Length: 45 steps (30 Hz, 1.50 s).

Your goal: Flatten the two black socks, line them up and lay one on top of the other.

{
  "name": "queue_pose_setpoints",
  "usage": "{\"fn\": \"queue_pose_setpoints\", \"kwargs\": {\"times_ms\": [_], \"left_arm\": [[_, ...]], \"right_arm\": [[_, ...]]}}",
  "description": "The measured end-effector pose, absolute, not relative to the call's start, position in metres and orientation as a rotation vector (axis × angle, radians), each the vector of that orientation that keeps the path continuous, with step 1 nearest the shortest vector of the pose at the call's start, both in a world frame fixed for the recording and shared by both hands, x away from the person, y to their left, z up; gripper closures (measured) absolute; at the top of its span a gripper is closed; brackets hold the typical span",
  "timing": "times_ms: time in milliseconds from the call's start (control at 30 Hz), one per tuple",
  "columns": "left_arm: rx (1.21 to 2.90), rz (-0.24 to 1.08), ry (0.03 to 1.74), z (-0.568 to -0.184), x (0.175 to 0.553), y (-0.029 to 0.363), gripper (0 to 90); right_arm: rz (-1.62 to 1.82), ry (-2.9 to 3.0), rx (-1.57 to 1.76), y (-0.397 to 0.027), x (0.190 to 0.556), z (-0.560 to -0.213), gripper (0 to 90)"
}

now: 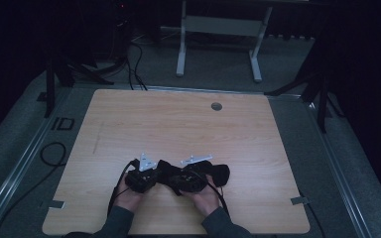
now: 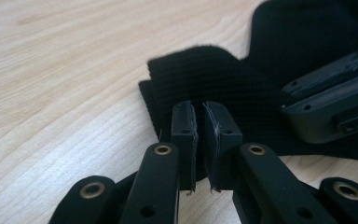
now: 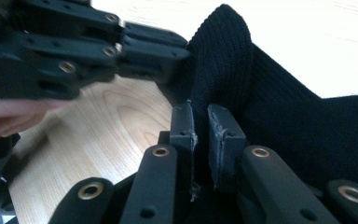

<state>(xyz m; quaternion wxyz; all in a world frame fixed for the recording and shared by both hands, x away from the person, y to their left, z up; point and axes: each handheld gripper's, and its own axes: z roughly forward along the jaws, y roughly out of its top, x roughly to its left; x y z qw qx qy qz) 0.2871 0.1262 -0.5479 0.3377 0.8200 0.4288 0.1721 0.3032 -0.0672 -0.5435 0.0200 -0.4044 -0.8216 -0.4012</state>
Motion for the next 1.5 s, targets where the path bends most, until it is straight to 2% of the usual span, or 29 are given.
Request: {"fn": "queue_pose_setpoints", "kwargs": {"times_ms": [133,167,300,433,767,1233,1367,1400,1500], "left_arm": [[2.163,0.475,1.118,-0.55,0.288,0.123,85.4],[2.174,0.488,1.111,-0.551,0.287,0.121,85.8],[2.175,0.487,1.109,-0.551,0.287,0.12,86.2],[2.166,0.484,1.116,-0.552,0.287,0.12,86.5],[2.168,0.47,1.115,-0.552,0.287,0.122,86.7],[2.161,0.462,1.116,-0.552,0.287,0.123,86.6],[2.159,0.461,1.117,-0.552,0.287,0.123,86.6],[2.159,0.461,1.117,-0.552,0.287,0.122,86.6],[2.159,0.463,1.117,-0.552,0.287,0.122,86.6]], "right_arm": [[-1.239,-2.552,-1.253,-0.067,0.304,-0.544,78.2],[-1.247,-2.545,-1.237,-0.068,0.304,-0.541,70.9],[-1.348,-2.517,-1.224,-0.077,0.303,-0.528,61.7],[-1.416,-2.517,-1.261,-0.093,0.31,-0.513,59.6],[-1.358,-2.626,-1.519,-0.14,0.343,-0.516,58.2],[-1.152,-2.631,-1.676,-0.158,0.366,-0.549,56.5],[-1.157,-2.622,-1.68,-0.156,0.367,-0.552,59.3],[-1.148,-2.626,-1.675,-0.155,0.366,-0.552,65.1],[-1.136,-2.649,-1.658,-0.153,0.365,-0.552,70.3]]}}
